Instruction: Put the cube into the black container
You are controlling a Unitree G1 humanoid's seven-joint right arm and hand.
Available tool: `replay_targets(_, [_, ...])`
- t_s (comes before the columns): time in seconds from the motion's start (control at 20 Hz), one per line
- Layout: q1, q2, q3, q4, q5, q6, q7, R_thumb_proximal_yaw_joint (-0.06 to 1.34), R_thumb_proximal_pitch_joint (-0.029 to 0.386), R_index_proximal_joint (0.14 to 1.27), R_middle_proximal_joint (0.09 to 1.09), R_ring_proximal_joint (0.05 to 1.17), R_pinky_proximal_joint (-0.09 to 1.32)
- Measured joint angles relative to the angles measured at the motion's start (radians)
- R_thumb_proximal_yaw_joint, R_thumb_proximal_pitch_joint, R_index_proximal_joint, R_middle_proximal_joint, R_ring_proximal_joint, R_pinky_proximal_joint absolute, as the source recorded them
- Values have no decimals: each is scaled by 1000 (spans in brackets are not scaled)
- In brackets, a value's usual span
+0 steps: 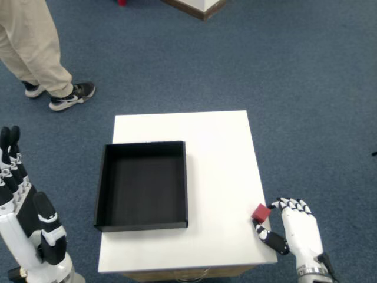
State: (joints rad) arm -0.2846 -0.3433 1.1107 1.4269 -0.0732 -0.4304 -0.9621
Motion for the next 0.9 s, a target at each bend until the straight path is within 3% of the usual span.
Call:
replay_targets(0.45, [5, 1, 0, -1, -1, -4, 0, 761, -5, 637, 322, 268, 172])
replay_targets(0.9, [6, 2, 1, -1, -9, -4, 8, 773, 29, 653, 325, 279, 195])
